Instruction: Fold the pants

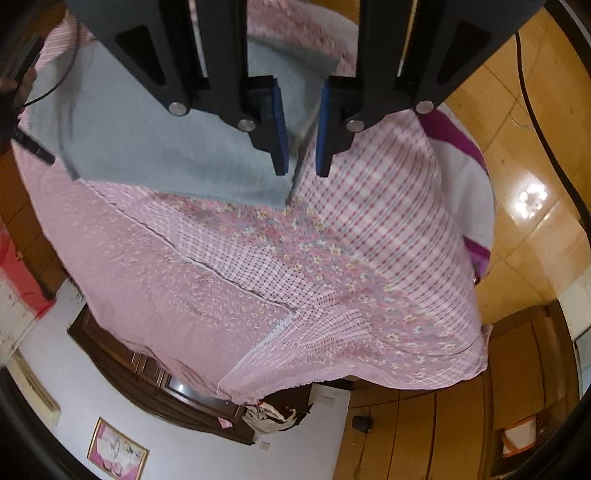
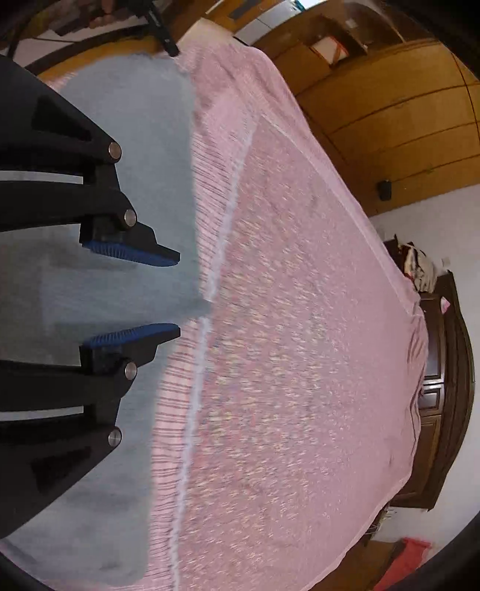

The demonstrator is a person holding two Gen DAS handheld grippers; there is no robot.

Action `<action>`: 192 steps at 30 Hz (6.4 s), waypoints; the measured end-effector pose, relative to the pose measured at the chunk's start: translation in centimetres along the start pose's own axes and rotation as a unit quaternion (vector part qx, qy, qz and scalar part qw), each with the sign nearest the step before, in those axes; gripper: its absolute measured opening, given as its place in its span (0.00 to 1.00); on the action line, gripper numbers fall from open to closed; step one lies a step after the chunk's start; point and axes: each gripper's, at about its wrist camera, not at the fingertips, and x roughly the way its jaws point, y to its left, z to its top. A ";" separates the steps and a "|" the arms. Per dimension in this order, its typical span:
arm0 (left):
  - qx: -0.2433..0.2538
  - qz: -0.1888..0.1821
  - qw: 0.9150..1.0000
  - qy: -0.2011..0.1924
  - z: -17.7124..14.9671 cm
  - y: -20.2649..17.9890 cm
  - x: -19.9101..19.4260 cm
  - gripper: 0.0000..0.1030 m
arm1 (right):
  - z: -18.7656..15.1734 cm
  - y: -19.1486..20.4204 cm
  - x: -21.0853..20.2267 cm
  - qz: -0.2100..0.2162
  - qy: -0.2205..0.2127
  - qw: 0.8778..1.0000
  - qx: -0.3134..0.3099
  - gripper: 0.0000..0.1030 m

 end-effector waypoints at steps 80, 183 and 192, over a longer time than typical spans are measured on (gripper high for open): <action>0.081 0.005 0.997 0.015 -1.8 -8.9 4.8 0.38 | -3.5 -11.0 -2.3 -0.142 -0.001 0.988 0.068 0.32; 0.065 0.032 0.997 0.025 -6.5 -6.5 -0.2 0.67 | -15.7 -17.1 -9.4 -0.058 -0.086 0.951 0.293 0.50; 0.065 0.029 0.997 0.026 -6.5 -6.4 -0.2 0.67 | -14.9 -19.4 -7.8 -0.021 -0.124 0.932 0.341 0.49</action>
